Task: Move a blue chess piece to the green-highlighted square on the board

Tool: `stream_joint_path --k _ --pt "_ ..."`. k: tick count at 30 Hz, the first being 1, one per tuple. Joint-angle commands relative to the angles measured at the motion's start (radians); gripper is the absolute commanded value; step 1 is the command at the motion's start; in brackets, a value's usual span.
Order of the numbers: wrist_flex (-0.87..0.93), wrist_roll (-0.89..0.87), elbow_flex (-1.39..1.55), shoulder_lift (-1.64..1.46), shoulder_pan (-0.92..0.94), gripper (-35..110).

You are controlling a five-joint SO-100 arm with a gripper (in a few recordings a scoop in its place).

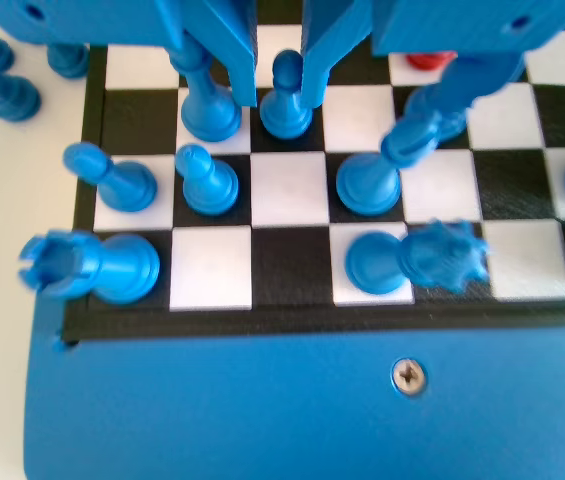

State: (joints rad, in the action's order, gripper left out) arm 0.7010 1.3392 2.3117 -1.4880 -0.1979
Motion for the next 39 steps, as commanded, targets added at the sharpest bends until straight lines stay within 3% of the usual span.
stream_joint_path --k 1,16,27,39 --pt "0.008 0.023 -0.002 -0.023 -0.008 5" --pt "0.015 0.072 -0.015 -0.029 0.017 1" --pt "0.155 0.098 -0.193 -0.061 0.104 1" --pt "0.138 0.123 -0.233 -0.002 0.170 1"
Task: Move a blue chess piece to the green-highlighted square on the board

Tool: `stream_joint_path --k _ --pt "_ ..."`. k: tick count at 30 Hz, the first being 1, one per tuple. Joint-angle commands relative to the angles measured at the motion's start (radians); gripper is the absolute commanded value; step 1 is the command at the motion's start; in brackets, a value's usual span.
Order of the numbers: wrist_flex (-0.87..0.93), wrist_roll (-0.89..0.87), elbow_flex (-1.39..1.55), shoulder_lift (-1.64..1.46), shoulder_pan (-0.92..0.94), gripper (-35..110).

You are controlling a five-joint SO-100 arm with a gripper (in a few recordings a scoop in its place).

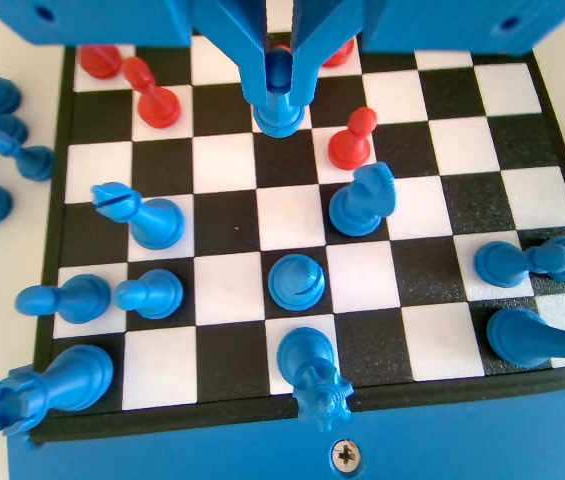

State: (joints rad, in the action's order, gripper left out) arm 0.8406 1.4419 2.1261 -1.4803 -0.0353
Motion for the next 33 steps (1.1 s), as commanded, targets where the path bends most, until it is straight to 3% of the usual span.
stream_joint_path --k 1,33 --pt "-0.008 0.021 -0.048 -0.002 0.012 1" --pt "-0.114 0.029 0.037 0.041 -0.015 2"
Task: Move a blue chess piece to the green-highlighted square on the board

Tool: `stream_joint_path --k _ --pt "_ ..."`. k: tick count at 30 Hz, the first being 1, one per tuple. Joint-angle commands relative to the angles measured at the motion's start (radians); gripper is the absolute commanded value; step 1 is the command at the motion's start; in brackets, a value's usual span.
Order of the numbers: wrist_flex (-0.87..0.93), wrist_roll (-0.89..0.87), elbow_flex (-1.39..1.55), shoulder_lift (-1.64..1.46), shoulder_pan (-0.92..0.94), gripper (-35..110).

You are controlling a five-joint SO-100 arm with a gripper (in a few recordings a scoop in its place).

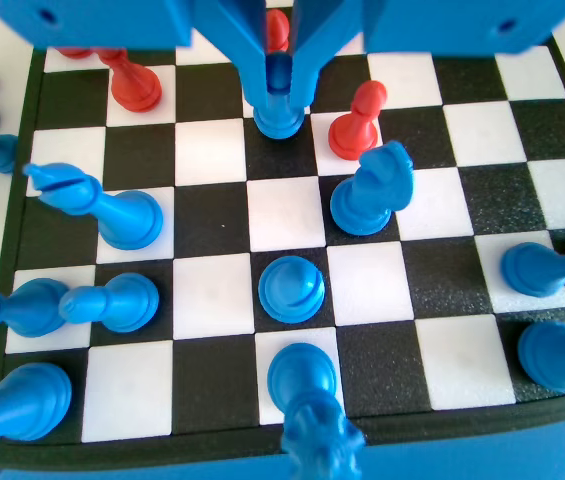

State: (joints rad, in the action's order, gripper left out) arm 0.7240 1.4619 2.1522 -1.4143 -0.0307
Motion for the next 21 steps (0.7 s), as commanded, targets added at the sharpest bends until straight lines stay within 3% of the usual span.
stream_joint_path --k 1,14,21 --pt "0.003 0.009 0.011 -0.025 -0.017 2" --pt "0.015 0.012 -0.002 -0.029 -0.008 9" --pt "0.149 0.052 -0.063 -0.078 0.002 9"
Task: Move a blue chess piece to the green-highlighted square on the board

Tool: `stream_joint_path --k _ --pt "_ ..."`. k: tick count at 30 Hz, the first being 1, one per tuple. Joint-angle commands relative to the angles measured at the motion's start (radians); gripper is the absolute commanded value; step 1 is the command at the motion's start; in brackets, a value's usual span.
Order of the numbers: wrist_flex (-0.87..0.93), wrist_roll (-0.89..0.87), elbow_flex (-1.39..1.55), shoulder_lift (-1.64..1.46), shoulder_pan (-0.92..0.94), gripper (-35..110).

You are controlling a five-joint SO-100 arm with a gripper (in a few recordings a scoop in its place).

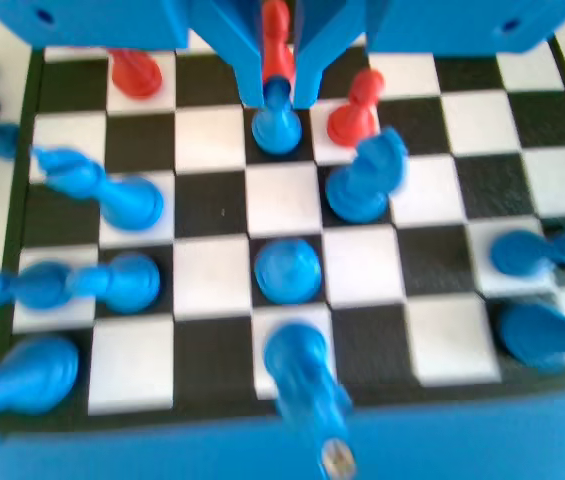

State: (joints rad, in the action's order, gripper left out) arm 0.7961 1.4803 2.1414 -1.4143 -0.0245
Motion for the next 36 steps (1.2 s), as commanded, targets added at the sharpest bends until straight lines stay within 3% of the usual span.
stream_joint_path --k 1,19,36 --pt "0.109 0.043 -0.067 -0.087 -0.005 9" --pt "0.721 0.149 -0.495 -0.480 0.075 5" --pt "0.925 0.379 -0.399 -1.121 0.044 1"
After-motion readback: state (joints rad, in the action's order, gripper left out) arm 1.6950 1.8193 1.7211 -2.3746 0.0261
